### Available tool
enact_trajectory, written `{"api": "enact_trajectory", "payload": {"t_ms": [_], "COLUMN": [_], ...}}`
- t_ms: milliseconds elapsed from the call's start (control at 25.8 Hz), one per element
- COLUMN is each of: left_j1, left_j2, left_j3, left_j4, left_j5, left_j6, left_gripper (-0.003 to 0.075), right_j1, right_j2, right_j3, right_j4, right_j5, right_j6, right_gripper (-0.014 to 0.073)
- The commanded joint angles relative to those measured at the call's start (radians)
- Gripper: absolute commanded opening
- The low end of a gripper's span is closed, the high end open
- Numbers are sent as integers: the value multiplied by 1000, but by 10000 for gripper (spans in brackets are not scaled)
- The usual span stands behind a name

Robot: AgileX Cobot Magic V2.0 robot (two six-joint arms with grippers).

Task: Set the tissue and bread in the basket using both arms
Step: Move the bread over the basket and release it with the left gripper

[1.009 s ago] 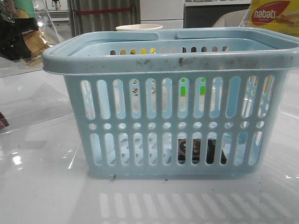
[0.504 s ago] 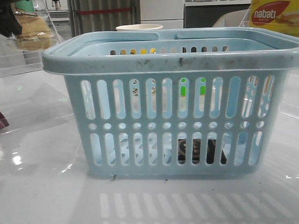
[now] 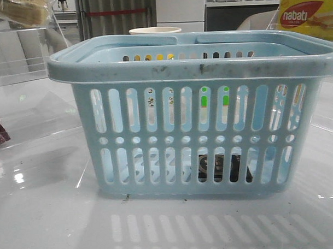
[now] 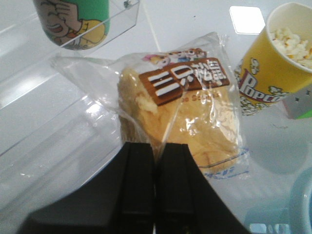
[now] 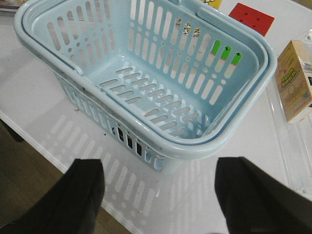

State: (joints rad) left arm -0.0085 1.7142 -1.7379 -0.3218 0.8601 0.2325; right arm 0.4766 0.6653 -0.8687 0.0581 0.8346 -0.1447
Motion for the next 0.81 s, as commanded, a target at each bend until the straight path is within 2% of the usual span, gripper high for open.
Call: {"api": "enact_trajectory", "payload": {"t_ms": [0,155,504,776], "left_j1": [-47,-141,-439,-569], "left_j2": [-110,-158,-145,-42], "left_j3": [-31,-31,-29,-28], "left_j4": [-26,-26,-26,-24], "left_j5": [-19,31,169,171], "left_j6": [21,47,121,123], "left_gripper": [109,109,109,109], "right_j1": [0,0,0,0], "right_j2": [0,0,0,0], "right_j3": [-24,-24,-24,-24], "right_j4": [-8,-8,-8,-8], "right_j5": [-68,-68,-68,-68], "right_j6": [-6,-6,-6,-6], "right_gripper": [581,581,581,581]}}
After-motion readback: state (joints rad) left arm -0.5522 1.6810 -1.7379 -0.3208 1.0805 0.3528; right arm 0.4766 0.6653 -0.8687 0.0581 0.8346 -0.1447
